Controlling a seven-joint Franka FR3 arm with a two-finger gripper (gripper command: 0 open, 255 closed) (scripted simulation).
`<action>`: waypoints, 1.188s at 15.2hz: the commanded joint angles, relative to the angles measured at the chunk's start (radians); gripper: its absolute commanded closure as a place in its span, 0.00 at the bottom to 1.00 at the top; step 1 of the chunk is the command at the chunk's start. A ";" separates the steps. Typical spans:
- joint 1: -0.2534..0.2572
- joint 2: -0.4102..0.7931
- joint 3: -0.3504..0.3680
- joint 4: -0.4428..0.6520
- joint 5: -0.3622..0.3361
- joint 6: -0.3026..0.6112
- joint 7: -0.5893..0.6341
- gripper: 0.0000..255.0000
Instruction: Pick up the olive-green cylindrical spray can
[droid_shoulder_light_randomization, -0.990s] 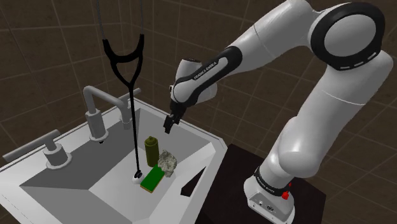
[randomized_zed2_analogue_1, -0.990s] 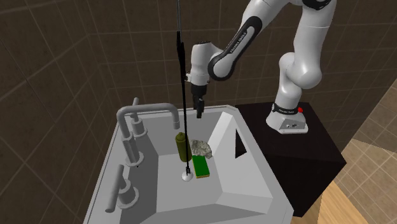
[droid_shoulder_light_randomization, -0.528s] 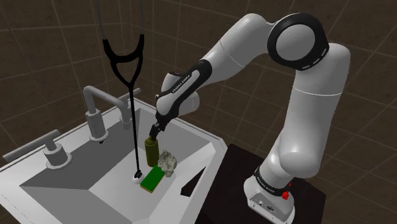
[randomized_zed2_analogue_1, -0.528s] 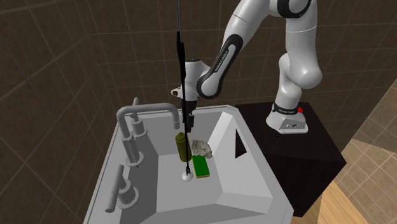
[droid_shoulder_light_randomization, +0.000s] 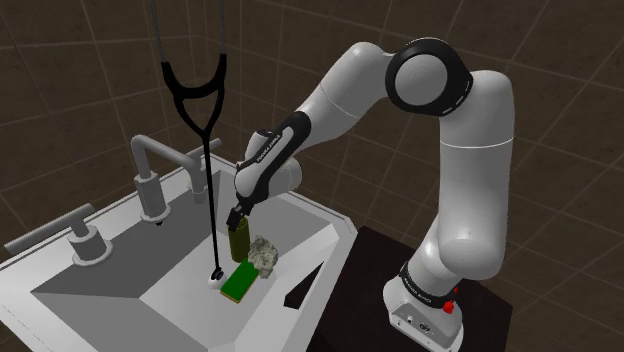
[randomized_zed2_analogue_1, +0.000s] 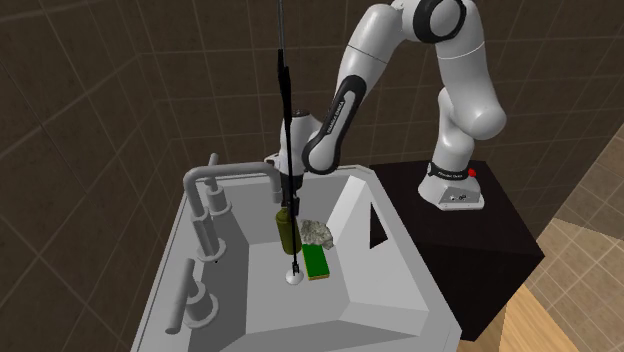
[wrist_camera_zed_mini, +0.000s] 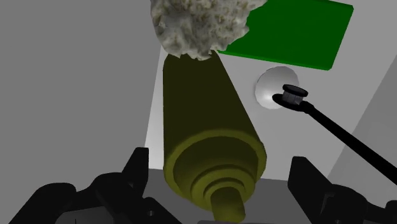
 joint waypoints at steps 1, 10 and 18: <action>-0.005 0.027 0.006 0.007 0.005 0.021 -0.010 0.00; -0.007 0.035 0.007 0.010 0.006 0.026 -0.013 1.00; 0.004 -0.034 -0.006 -0.008 -0.006 -0.026 0.009 1.00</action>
